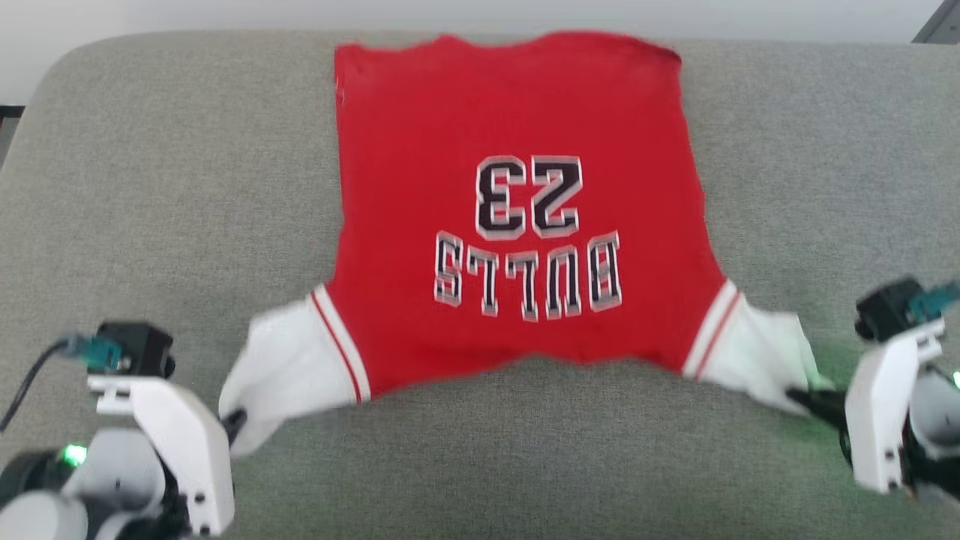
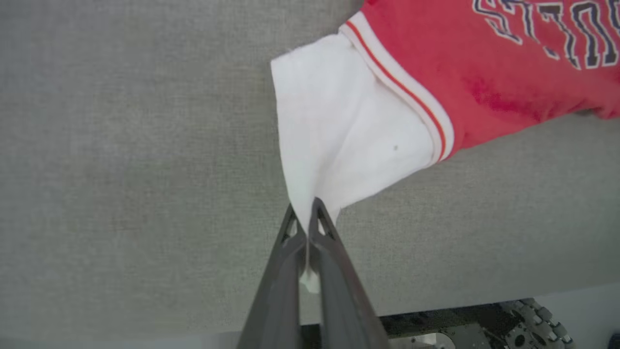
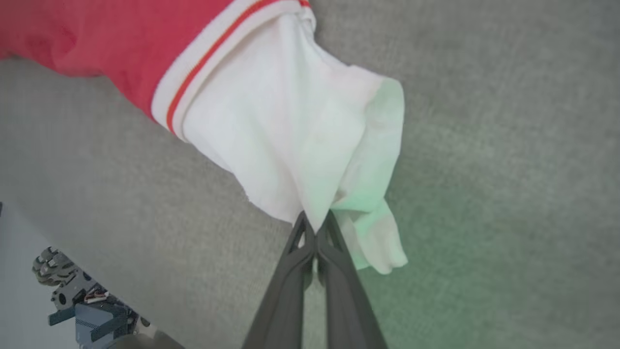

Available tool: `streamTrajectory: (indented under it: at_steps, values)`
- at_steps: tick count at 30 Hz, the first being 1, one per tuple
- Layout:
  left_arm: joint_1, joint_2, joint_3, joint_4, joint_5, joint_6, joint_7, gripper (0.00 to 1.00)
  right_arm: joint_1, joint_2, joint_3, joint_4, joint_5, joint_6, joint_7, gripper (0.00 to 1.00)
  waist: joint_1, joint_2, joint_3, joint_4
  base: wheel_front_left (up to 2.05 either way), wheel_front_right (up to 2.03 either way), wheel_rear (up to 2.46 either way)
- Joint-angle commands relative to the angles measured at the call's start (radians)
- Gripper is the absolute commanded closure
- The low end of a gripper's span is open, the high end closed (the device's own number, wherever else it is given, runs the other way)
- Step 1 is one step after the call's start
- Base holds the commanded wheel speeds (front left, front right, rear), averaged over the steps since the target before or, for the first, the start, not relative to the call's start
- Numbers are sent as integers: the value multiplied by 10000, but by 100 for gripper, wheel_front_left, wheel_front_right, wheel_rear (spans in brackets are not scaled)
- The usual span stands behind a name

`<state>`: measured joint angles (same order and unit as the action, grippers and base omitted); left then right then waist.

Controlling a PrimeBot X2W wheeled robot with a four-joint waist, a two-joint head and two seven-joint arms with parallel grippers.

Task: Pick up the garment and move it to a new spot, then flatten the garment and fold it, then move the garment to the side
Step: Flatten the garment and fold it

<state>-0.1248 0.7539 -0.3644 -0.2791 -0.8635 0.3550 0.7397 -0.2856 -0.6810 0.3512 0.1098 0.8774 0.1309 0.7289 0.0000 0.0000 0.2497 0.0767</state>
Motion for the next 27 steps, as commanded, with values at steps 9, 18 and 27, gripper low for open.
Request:
streamTrajectory:
  at_steps: [9, 18, 27]
  values:
    - [1469, -19, -57, -761, -305, 555, 3, 100, 3049, 1262, -2321, -2273, -904, -3, 2038, 100, 0, 0, 176, 108, 0, 0, 0]
    - [1064, -576, -408, -325, -191, 133, -402, 100, 3671, 2383, -3133, -2732, -2479, -6, 1736, 0, 0, 0, 524, 234, 0, 0, 0]
    - [542, -999, -513, -54, -102, -291, -879, 100, 2738, 2683, -3988, -4705, -2878, -1, 1537, 0, 0, 0, 932, 408, 0, 0, 0]
